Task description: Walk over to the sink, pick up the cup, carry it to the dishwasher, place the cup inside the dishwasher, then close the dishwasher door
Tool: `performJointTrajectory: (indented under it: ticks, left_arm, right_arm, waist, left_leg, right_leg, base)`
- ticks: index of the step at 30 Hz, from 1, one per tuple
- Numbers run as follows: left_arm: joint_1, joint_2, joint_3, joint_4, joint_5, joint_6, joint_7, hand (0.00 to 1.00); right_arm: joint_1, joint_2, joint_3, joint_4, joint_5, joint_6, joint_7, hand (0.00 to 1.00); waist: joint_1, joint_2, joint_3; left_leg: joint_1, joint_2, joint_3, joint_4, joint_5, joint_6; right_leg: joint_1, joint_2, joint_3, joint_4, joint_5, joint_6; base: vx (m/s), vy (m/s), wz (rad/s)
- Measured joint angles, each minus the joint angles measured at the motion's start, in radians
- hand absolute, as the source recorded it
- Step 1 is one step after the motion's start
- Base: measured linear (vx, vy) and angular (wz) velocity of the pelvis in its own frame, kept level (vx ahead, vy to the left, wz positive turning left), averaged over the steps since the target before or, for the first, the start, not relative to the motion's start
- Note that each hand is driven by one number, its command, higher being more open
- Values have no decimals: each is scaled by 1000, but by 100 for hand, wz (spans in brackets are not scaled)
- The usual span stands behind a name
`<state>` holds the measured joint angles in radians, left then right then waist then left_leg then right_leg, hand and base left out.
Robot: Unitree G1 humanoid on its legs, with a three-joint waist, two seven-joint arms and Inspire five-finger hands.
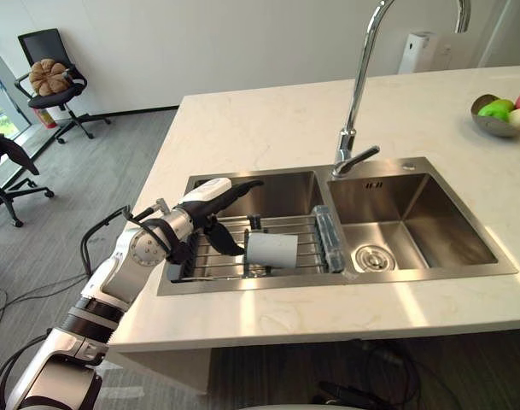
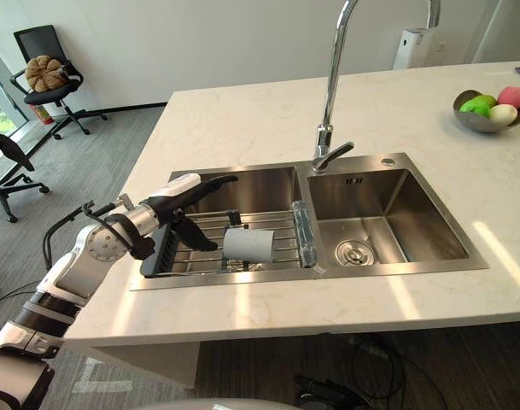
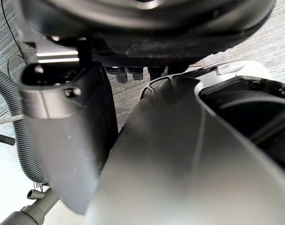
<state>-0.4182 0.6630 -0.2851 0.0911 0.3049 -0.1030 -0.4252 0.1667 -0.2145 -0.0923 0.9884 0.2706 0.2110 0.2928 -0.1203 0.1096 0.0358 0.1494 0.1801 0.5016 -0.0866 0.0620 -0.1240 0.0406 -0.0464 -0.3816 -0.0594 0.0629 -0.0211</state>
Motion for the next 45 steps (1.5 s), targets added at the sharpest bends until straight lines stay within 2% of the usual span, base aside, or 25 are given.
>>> performJointTrajectory:
  ticks: [6, 12, 14, 18, 27, 33, 42, 45]
  left_arm:
    - [0, -5, -44, -25, 14, -2, 7, 100]
    - [22, -29, -77, -26, 80, -24, 74, 100]
    - [53, -60, -78, -30, 105, -35, 92, 100]
    - [90, -63, -114, -46, 149, -61, 99, 100]
    - [99, -95, -117, -46, 166, -61, 122, 100]
    - [105, -108, -153, -45, 183, -42, 188, 100]
    - [105, -172, -158, -2, 207, 8, 216, 100]
    - [102, -174, -157, 44, 212, 23, 224, 100]
  right_arm:
    - [-1, 1, 0, 3, 0, -2, -4, 100]
    - [-7, 1, 0, 7, -3, -2, -2, 100]
    - [-12, 1, 0, 8, -2, -2, -1, 100]
    - [-16, 1, 1, 9, -2, 3, -1, 100]
    - [-31, -2, 17, 23, -2, 5, -1, 100]
    - [-43, -7, 31, 30, -2, 16, -1, 100]
    - [-54, -10, 41, 30, -11, 36, -1, 100]
    - [-68, -12, 61, 30, -24, 50, -1, 100]
  waist:
    - [-4, 0, 3]
    - [-6, -2, 16]
    - [-6, -4, 19]
    - [-5, -6, 21]
    - [-6, -8, 23]
    - [-5, -10, 24]
    - [-8, -14, 23]
    - [-21, -16, 23]
  left_leg:
    - [3, -10, 4, 0, -6, 3]
    - [11, -10, 5, 0, -15, 1]
    - [14, -9, 7, 0, -17, 1]
    - [18, -9, 11, 0, -18, 0]
    - [16, -9, 14, 0, -22, 0]
    - [17, -11, 13, 0, -25, 1]
    - [17, -13, 12, 0, -25, 2]
    - [17, -13, 12, 0, -25, 3]
  right_leg:
    - [11, -1, 15, -25, 32, 12]
    - [12, 1, 27, -25, 33, 14]
    - [14, 2, 29, -25, 33, 14]
    - [15, 2, 34, -27, 30, 17]
    - [12, 2, 37, -27, 30, 20]
    - [13, 2, 35, -26, 32, 23]
    - [14, -2, 35, -31, 32, 24]
    - [13, -2, 35, -31, 32, 24]
  base:
    - [54, 36, -6]
    - [37, 15, -7]
    - [0, 0, 0]
    - [1, 12, -3]
    - [18, 6, 0]
    - [6, 2, 0]
    - [0, 0, 0]
    - [0, 0, 0]
